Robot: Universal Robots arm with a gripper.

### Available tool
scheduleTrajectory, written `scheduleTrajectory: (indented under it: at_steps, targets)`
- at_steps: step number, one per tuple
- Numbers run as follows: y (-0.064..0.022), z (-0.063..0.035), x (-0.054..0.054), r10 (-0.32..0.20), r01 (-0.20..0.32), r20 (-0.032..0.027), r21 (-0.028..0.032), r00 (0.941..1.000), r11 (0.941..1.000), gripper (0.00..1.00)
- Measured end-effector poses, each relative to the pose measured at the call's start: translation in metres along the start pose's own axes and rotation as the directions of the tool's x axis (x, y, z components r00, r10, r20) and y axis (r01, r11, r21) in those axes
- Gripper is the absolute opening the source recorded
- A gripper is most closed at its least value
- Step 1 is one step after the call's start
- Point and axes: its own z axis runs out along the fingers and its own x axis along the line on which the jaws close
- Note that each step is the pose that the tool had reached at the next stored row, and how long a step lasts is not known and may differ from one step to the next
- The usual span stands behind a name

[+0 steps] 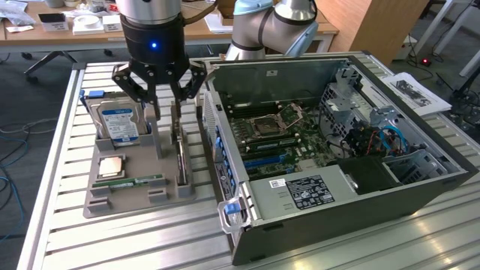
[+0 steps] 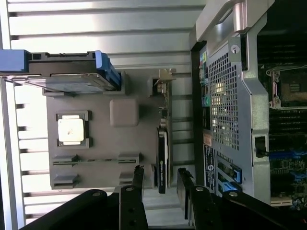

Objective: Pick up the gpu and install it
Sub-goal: 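Pick up the gpu and move the gpu toward the slot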

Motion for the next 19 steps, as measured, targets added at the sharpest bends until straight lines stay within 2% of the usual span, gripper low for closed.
scheduleTrajectory:
  at_steps: [8,19]
  targets:
    - [-0.0004,0.0085,0.0,0.0,0.0,-0.0001,0.0001,1.0,1.0,0.42]
    - [-0.0005,0.0116,0.0,0.0,0.0,-0.0001,0.0001,1.0,1.0,0.42]
